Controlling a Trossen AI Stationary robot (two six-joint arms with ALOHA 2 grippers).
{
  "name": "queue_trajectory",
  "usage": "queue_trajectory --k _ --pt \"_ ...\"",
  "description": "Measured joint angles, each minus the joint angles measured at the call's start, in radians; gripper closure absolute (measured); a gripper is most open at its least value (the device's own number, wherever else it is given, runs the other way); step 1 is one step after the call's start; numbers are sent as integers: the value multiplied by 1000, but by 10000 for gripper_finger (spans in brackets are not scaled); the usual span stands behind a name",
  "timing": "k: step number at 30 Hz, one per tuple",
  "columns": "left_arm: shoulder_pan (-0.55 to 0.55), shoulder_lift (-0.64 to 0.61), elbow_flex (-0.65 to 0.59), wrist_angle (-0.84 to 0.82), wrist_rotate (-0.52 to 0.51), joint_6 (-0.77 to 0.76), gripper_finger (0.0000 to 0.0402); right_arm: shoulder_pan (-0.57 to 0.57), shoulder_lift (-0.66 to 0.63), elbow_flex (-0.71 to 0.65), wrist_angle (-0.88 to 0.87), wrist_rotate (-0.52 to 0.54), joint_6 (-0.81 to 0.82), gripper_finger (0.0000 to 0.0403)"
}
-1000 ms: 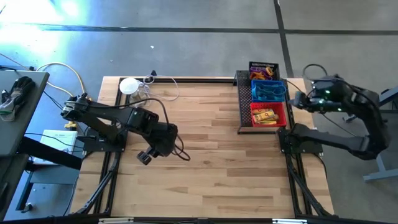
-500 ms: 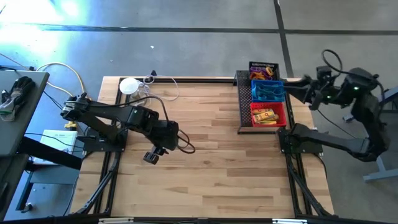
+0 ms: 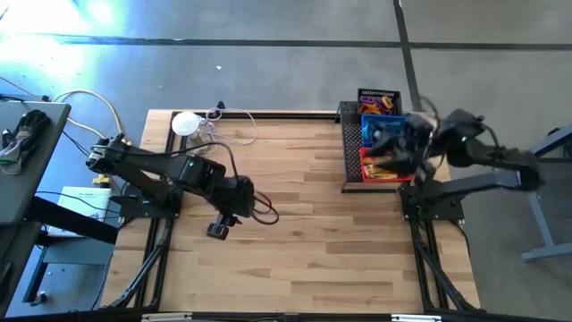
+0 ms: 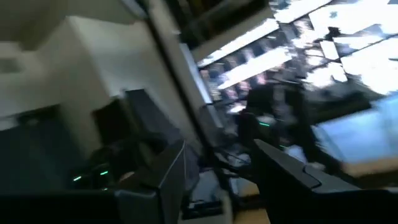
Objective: Pick & Place Office Desk Supplies
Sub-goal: Return to Home Position
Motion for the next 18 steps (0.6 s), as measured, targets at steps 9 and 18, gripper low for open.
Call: queue_trajectory --k 9,18 --pt "-90 0 0 26 -44 -93 267 453 132 189 -322 627 -351 300" --pt "-233 0 0 42 -133 -158 267 569 114 222 -667 919 -241 352"
